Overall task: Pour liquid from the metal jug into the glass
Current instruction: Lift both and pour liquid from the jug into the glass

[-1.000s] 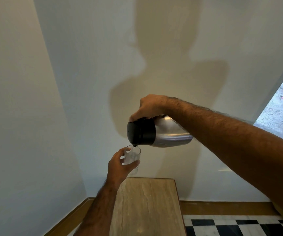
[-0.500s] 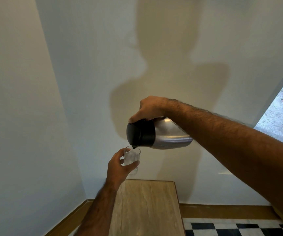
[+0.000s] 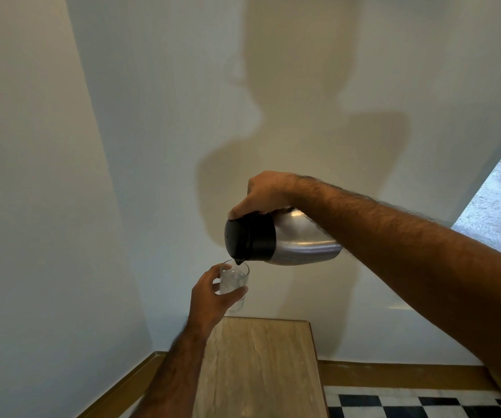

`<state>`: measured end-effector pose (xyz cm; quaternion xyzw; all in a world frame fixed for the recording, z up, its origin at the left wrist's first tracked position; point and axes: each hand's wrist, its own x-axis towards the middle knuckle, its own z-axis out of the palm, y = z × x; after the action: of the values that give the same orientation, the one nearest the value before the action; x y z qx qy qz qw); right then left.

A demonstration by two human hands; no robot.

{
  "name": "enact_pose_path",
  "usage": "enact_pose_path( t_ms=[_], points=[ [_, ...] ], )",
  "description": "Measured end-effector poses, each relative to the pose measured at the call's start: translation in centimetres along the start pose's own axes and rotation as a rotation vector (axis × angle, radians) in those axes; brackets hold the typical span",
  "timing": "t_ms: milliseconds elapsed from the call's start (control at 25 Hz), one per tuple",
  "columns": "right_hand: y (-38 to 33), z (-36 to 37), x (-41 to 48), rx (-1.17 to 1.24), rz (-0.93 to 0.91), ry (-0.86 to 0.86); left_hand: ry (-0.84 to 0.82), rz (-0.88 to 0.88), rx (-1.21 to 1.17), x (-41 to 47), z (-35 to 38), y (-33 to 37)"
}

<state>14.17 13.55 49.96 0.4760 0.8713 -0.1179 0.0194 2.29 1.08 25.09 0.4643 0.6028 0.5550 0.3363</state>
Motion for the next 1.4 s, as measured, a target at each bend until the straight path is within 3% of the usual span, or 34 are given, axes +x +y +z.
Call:
enact_pose_path(
  t_ms=[1400],
  points=[
    [-0.27,0.32,0.19,-0.005,-0.014,-0.011,-0.011,-0.038,-0.02,-0.28,-0.03,-0.65]
  ],
)
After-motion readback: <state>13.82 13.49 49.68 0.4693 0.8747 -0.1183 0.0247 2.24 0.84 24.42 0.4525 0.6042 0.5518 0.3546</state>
